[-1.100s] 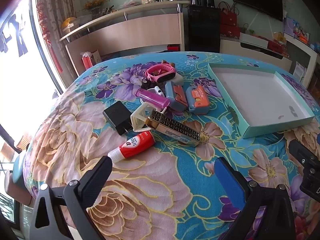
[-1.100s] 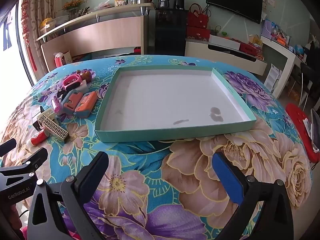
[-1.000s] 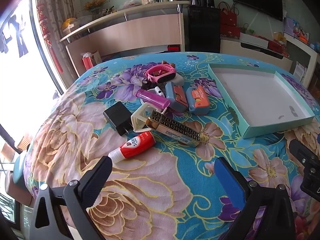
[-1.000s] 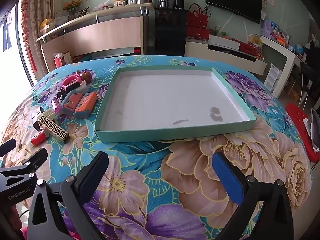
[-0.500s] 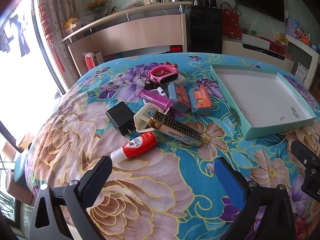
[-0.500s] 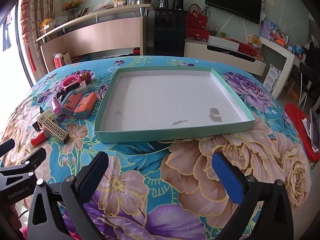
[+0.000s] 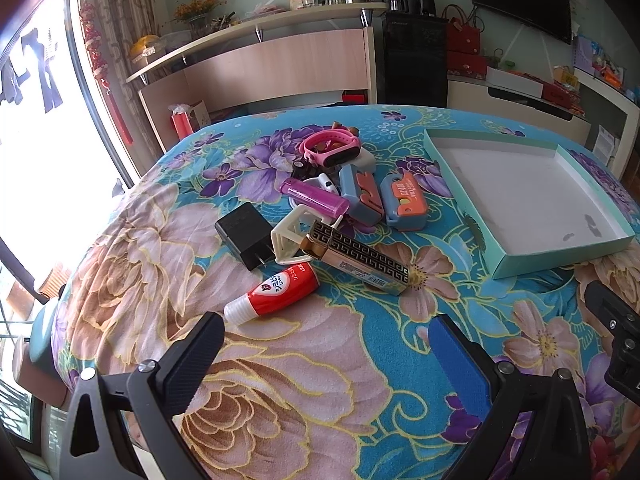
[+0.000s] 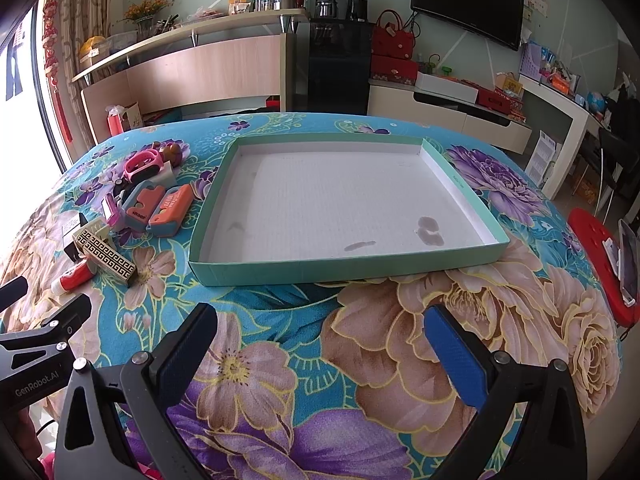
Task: Organize rigid objects
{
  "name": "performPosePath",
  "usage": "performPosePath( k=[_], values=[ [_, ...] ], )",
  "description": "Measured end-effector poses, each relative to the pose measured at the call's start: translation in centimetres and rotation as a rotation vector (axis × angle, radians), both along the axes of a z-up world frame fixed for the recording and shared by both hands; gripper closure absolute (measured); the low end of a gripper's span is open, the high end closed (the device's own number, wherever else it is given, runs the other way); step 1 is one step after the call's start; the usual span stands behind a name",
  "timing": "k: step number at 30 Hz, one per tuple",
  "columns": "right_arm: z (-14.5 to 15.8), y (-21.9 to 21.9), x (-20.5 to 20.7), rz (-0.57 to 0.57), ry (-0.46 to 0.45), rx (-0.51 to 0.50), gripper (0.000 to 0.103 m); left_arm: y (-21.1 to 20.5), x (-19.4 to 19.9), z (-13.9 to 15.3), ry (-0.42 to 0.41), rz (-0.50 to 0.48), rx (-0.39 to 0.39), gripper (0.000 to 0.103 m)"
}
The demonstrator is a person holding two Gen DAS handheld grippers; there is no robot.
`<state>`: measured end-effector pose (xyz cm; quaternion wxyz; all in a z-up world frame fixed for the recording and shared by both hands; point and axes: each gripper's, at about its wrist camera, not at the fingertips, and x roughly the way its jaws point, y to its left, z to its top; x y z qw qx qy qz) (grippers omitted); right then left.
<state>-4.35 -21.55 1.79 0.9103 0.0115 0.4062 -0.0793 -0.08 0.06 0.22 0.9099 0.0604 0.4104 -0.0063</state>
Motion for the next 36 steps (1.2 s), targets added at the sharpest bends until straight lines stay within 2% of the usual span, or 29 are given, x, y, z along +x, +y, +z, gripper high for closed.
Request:
performPosePath(
  k=[36],
  values=[
    [0.09,0.17,-0.18,0.002,-0.008,-0.007,0.0,0.12,0.01,-0.07,0.0,0.011,0.003,0.0]
  ],
)
